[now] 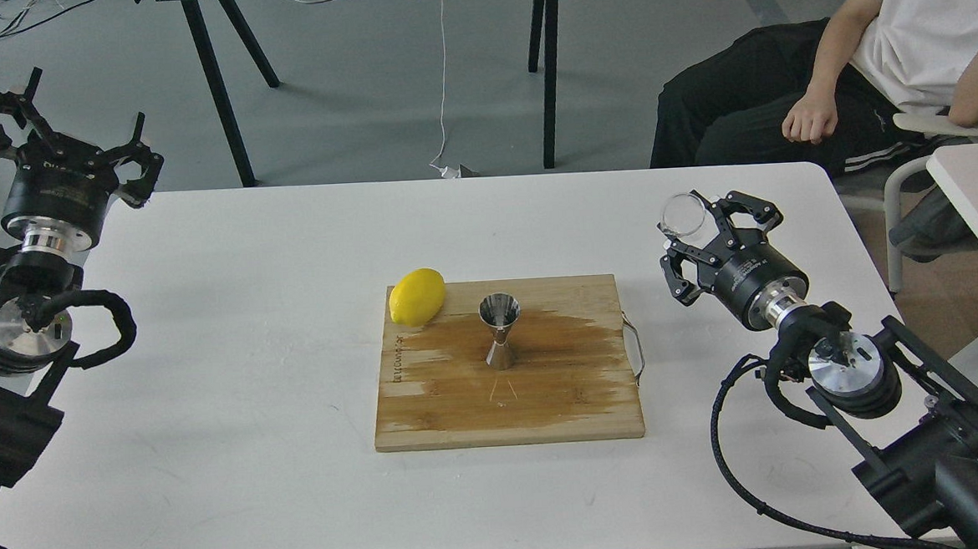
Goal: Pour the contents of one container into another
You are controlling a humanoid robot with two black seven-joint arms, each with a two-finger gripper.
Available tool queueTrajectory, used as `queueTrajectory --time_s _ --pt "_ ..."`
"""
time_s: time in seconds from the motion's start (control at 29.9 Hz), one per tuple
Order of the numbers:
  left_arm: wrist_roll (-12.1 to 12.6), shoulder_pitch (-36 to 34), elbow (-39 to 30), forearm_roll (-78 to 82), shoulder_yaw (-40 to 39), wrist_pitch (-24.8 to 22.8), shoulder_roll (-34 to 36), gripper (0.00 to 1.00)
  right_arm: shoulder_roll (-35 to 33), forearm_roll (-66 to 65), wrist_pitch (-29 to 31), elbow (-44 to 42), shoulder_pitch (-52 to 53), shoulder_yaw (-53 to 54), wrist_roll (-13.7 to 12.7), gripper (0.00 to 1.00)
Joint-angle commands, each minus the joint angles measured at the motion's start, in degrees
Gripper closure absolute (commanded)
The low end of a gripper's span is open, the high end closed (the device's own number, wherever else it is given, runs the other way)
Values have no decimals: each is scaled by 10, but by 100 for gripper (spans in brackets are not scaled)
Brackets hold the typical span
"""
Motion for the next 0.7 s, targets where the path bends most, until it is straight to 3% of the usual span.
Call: queueTrajectory --time_s 0.0,0.07,0.17,0.43,0.67 --pt "0 1 0 -1 6 -1 -2 0 4 96 43 -88 -9 44 -38 68" --pt "2 1 0 -1 5 -1 -2 0 6 147 86 -149 -5 60 -80 68" --pt "3 0 0 -1 5 -1 0 0 22 164 137 -227 8 63 -99 68" --pt "3 -6 0 -2 8 1 -1 0 46 197 150 -279 16 70 -108 67" --pt "1 -2 0 -1 7 0 -2 0 55 200 149 -292 14 73 -105 59"
